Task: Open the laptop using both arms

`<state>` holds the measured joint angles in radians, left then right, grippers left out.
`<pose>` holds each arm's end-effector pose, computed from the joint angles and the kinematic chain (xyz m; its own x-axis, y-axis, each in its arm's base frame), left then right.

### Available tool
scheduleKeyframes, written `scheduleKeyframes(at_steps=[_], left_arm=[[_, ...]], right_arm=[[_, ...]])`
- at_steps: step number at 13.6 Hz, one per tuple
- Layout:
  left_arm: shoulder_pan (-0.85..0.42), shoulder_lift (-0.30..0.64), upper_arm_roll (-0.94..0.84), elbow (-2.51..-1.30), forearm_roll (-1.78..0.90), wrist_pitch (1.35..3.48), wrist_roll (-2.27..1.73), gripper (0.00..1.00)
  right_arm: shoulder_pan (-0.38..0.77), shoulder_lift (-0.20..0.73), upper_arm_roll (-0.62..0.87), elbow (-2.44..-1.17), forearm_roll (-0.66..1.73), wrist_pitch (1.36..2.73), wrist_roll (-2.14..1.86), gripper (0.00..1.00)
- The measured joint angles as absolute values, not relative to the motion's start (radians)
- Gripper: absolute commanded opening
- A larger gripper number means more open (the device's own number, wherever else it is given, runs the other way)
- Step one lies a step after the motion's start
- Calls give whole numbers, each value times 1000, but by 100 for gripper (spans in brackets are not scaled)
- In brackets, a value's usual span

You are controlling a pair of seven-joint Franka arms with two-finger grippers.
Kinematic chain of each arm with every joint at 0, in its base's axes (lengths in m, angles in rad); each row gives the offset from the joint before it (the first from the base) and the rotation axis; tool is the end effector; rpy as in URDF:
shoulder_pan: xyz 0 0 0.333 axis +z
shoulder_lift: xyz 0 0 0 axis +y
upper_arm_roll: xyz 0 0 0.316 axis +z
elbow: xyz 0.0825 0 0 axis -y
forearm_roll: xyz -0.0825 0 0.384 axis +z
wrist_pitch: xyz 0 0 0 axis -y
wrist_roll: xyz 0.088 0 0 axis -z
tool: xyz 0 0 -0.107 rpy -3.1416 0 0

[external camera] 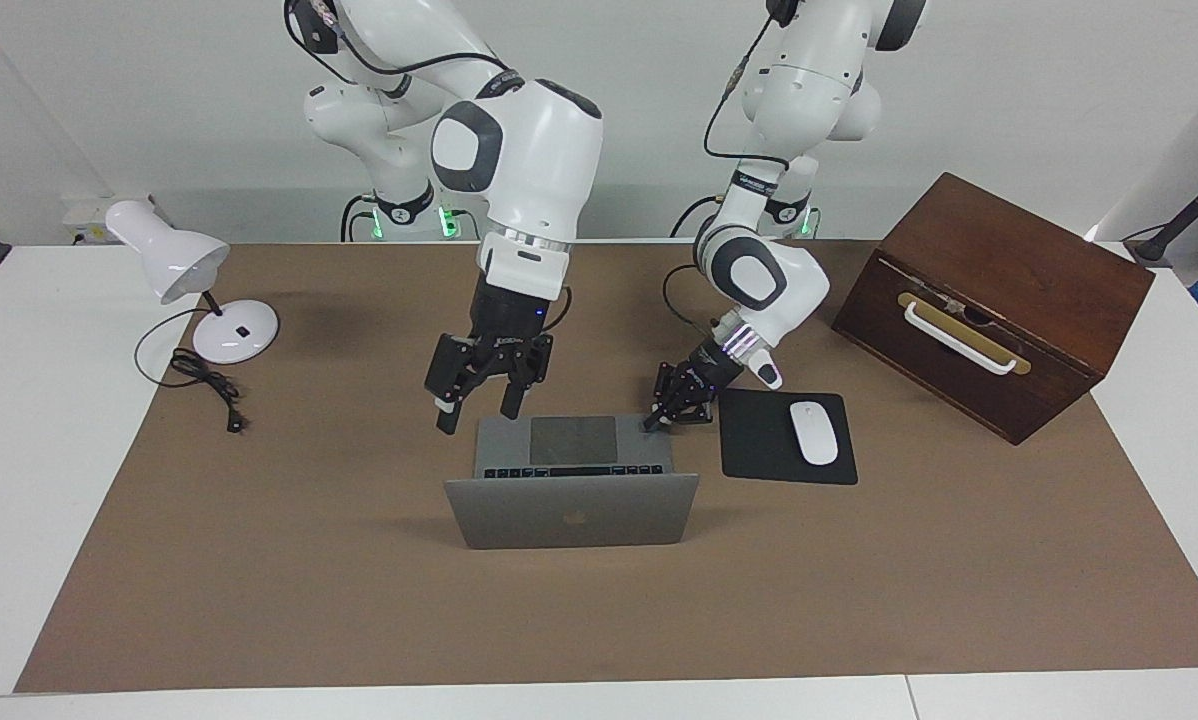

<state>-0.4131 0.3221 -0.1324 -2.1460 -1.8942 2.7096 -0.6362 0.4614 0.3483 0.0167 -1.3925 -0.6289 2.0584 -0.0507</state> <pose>0.4937 -0.2605 0.2464 -0.1097 0.6150 -0.7809 0.9265 0.3478 0.1437 0.6337 0.2909 0.5539 0.6802 0.7063 0.1961 0.4963 -0.6406 0.5859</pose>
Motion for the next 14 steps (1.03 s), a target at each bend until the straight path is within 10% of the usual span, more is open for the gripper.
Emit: scheduleKeyframes(at_steps=[14], left_arm=[[-417, 243, -129, -2083, -1705, 2990, -565, 0]], right_arm=[[388, 138, 6, -1393, -311, 1771, 91, 100]])
